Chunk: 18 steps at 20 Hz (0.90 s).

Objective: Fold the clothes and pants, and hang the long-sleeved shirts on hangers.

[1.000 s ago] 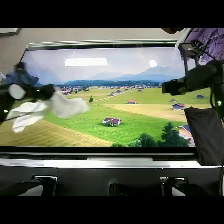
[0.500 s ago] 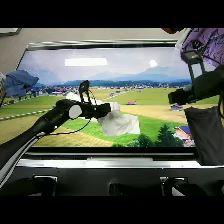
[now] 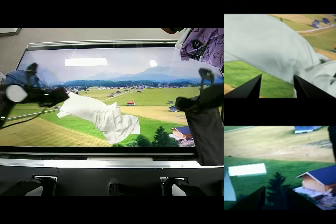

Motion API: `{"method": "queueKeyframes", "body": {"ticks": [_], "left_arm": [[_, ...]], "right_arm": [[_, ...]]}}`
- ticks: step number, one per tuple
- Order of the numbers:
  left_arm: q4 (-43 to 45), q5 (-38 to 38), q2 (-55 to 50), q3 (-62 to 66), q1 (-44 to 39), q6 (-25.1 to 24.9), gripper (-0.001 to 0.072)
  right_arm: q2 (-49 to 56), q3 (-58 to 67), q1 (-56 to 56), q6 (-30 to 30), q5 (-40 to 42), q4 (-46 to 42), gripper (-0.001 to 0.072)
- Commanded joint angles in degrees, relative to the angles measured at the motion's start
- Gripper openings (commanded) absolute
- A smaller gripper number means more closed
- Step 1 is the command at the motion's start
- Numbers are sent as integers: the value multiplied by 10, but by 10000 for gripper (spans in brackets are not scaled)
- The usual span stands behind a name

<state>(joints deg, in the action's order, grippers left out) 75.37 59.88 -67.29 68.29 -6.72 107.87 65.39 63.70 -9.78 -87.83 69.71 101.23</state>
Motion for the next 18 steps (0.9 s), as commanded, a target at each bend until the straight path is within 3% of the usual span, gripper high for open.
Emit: {"method": "queueKeyframes", "body": {"ticks": [1, 3, 5, 7, 11, 16, 17, 18], "left_arm": [[-2, 44, 16, 0, 82, -62, 467], [-2, 44, 12, 0, 92, -64, 467], [-2, 41, 12, 0, 91, -64, 467], [-2, 42, 12, 0, 92, -64, 467], [-2, 42, 12, 0, 92, -63, 467], [-2, 42, 12, 0, 92, -63, 475], [-2, 41, 12, 0, 92, -63, 536], [-2, 37, 12, -1, 92, -63, 621]], "right_arm": [[21, -139, -32, -54, -66, 243, 323], [43, -201, -2, -106, -115, 327, 379], [72, -230, 43, -127, -157, 356, 379], [100, -232, 91, -136, -189, 360, 422], [121, -232, 146, -135, -244, 353, 422], [122, -232, 148, -122, -249, 322, 420], [123, -232, 148, -118, -248, 324, 399], [127, -232, 148, -118, -246, 330, 326]]}}
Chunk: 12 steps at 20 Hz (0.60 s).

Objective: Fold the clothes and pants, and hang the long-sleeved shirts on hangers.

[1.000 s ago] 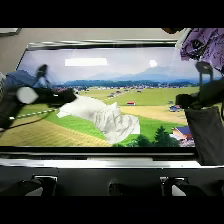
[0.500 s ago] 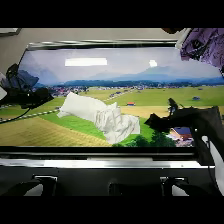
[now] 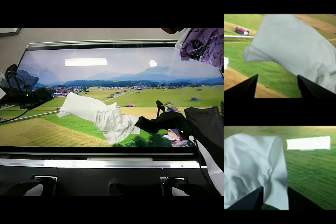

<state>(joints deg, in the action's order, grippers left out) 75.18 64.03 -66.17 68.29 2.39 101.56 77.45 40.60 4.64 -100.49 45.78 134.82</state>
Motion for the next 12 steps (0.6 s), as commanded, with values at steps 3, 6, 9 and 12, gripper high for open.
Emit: {"method": "queueKeyframes", "body": {"ticks": [3, 6, 9, 12], "left_arm": [[0, -15, -7, -8, 11, 2, 679], [-23, -22, -41, -35, 42, 8, 679], [-85, -80, -83, -91, 73, -19, 678], [-129, -141, -136, -113, 78, -42, 667]], "right_arm": [[16, -1, 4, 7, 11, 2, 128], [15, -1, 4, 6, 15, 1, 32], [12, -1, 4, 7, 28, -5, 31], [11, -1, 4, 7, 34, -6, 32]]}}
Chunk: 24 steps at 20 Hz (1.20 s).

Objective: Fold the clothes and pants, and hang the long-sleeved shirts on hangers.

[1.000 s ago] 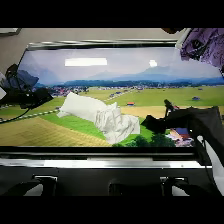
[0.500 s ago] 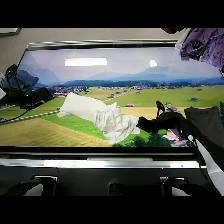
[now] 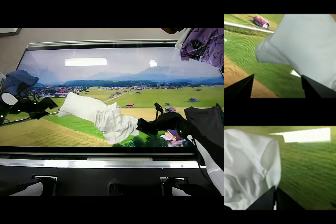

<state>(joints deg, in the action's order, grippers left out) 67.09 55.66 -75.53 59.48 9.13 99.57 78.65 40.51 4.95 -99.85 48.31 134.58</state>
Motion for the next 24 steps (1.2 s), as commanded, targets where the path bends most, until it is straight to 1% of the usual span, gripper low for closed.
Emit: {"method": "queueKeyframes", "body": {"ticks": [1, 3, 4, 5, 9, 11, 13, 14, 15, 16, 17, 20, 22, 24], "left_arm": [[-55, -68, -63, -25, 7, -30, 665], [-71, -78, -97, -25, 4, -54, 642], [-71, -80, -108, -25, 5, -53, 554], [-71, -85, -115, -25, 6, -56, 517], [-69, -109, -117, -25, 5, -62, 514], [-69, -114, -122, -25, 5, -67, 476], [-69, -114, -128, -25, 5, -69, 185], [-69, -118, -128, -25, 5, -70, 84], [-70, -118, -128, -24, 5, -71, 43], [-70, -117, -127, -24, 5, -73, 17], [-70, -116, -123, -24, 5, -72, 16], [-69, -116, -78, -10, 6, -73, 13], [-47, -114, -27, 38, 6, -72, 13], [-34, -102, 26, 122, 17, -72, 12]], "right_arm": [[-1, 0, 1, 5, 7, -3, 32], [-1, 0, 1, 7, 7, -3, 32], [-1, 0, 1, 7, 9, -3, 32], [-1, 0, 1, 7, 10, -3, 32], [-1, 0, 1, 7, 11, -3, 32], [-1, 0, 1, 10, 12, -3, 32], [-3, 0, 1, 16, 12, -3, 32], [-7, 0, 1, 16, 11, -3, 32], [-14, 0, 1, 16, 8, -3, 32], [-24, 0, 1, 16, 0, -3, 32], [-37, 2, 0, 22, -7, -5, 32], [-66, 52, 0, 76, 0, -50, 32], [-87, 138, 0, 107, 20, -105, 31], [-101, 255, 0, 151, 50, -187, 31]]}}
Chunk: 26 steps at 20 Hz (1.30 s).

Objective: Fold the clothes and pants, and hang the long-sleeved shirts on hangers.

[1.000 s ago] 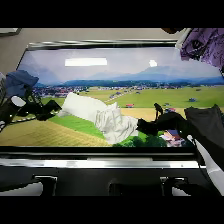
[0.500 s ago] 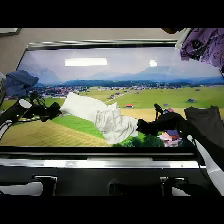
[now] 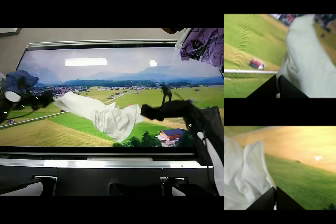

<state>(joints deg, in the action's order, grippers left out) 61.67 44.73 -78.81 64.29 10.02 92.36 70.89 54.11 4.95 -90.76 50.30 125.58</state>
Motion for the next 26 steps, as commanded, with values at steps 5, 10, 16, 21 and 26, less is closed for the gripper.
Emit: {"method": "queueKeyframes", "body": {"ticks": [5, 10, 16, 21, 26], "left_arm": [[45, 57, 174, 314, 67, 0, 13], [123, 93, 309, 364, 92, 0, 14], [138, 217, 374, 362, 92, 2, 14], [122, 196, 318, 310, 92, 2, 14], [69, 94, 164, 210, 58, -37, 15]], "right_arm": [[-60, 474, 0, 107, 118, -350, 32], [-163, 621, 0, 104, 143, -436, 32], [-225, 621, 0, 121, 165, -438, 32], [-105, 621, 0, 161, 139, -440, 32], [96, 621, 0, 176, 78, -390, 32]]}}
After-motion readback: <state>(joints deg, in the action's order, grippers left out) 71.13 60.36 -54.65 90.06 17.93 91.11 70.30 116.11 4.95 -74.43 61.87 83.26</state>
